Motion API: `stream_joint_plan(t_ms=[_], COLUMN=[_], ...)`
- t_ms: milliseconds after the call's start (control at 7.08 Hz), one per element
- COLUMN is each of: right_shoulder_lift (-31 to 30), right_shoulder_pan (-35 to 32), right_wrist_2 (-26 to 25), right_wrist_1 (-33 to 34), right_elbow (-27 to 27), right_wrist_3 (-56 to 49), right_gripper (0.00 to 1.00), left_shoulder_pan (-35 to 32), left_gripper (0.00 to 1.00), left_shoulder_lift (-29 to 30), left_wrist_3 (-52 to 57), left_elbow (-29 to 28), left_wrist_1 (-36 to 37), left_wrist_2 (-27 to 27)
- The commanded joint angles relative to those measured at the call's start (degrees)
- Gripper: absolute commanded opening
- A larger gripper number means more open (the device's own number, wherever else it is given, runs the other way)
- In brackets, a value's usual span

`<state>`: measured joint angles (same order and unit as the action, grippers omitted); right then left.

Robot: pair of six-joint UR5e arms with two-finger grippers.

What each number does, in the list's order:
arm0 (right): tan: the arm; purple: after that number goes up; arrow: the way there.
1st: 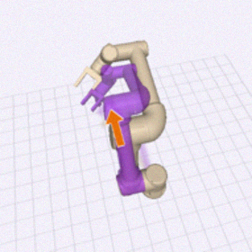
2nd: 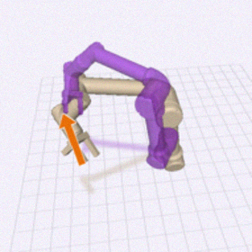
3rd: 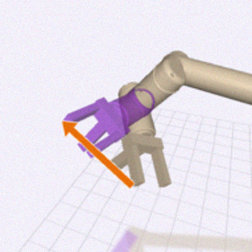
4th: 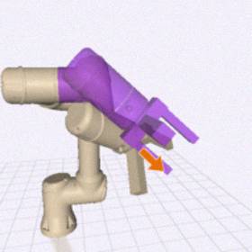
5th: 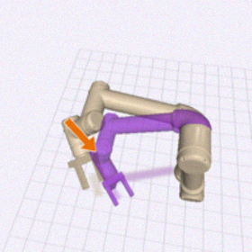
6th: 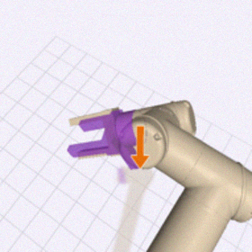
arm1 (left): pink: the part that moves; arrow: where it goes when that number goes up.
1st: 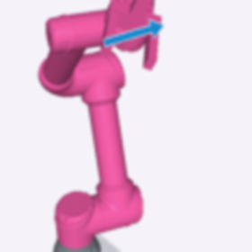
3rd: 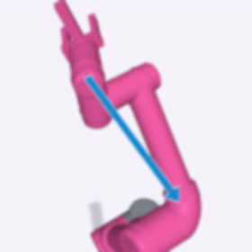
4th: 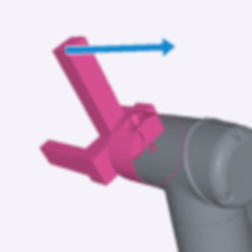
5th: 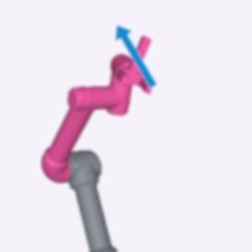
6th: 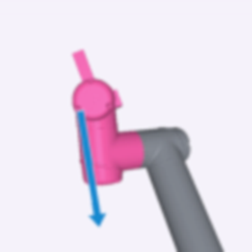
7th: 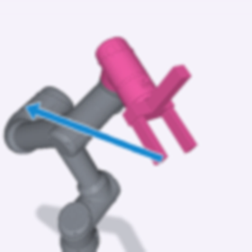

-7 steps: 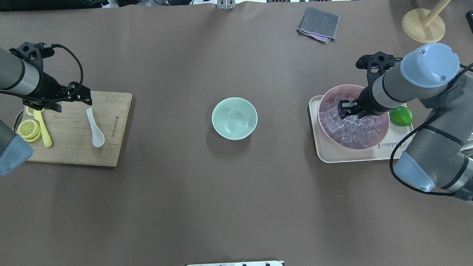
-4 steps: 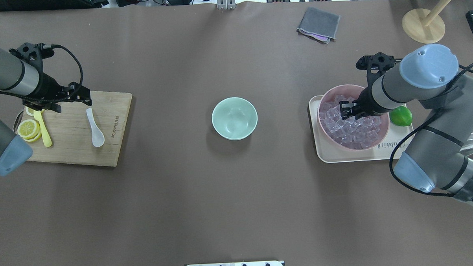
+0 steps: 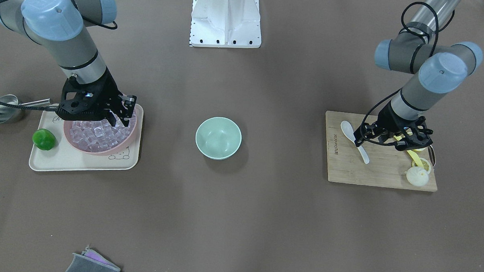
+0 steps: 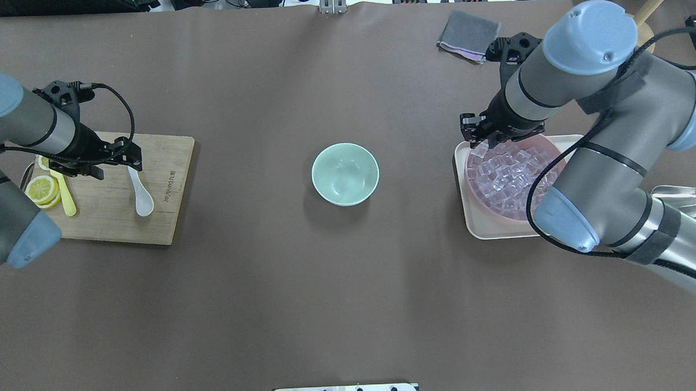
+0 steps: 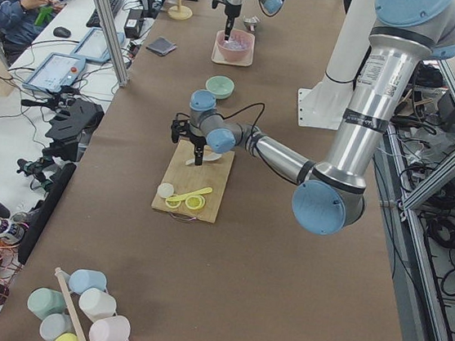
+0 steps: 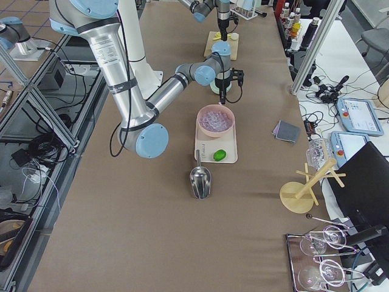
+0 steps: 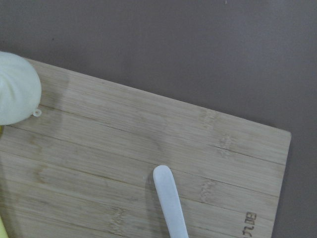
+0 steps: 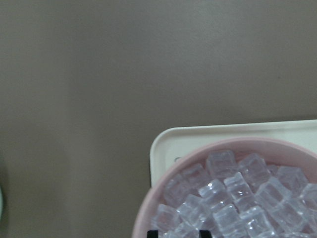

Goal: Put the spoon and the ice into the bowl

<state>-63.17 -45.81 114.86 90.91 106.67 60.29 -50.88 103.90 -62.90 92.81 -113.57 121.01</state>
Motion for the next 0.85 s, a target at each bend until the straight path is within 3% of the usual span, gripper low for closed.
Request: stream_joint_plan(t_ms=[0,141,283,424,565,707], right_shoulder_lift=[6.4,8.9,12.9,14.5,14.8,16.9], right_shoulder_pan=[1.7,4.2,6.3,8.2,9.2,10.5], right_wrist_2=[-0.2,-0.9,-3.0,-5.4,-6.0,-8.7], right_wrist_1=[1.1,1.0,0.6,-4.8,-10.3,-11.4], right_elbow=[-1.0,-2.5,-5.8,-9.8,-13.5,-16.3], right_wrist_3=[7.7,11.8,13.9,18.3,20.0,21.5], right_gripper=[0.0,0.0,0.0,0.0,0.0,0.0], left_shoulder_pan=[1.8,2.4,2.5,2.6,2.6,2.7], left_gripper=[0.64,0.59,0.42,0.38,0.23,0.01], left_shoulder_lift=[0.3,1.4,1.4,1.4,1.3,1.4], left_wrist_3=[-1.6,-2.0,-2.0,-2.0,-2.1,-2.8], left_elbow=[-1.0,-1.8,-2.0,-2.0,-2.0,-2.1], left_wrist_1=[-0.2,-0.2,-0.2,-0.3,-0.3,-0.3], left_wrist_2=[-1.0,-1.0,-1.1,-1.1,-1.1,-1.0])
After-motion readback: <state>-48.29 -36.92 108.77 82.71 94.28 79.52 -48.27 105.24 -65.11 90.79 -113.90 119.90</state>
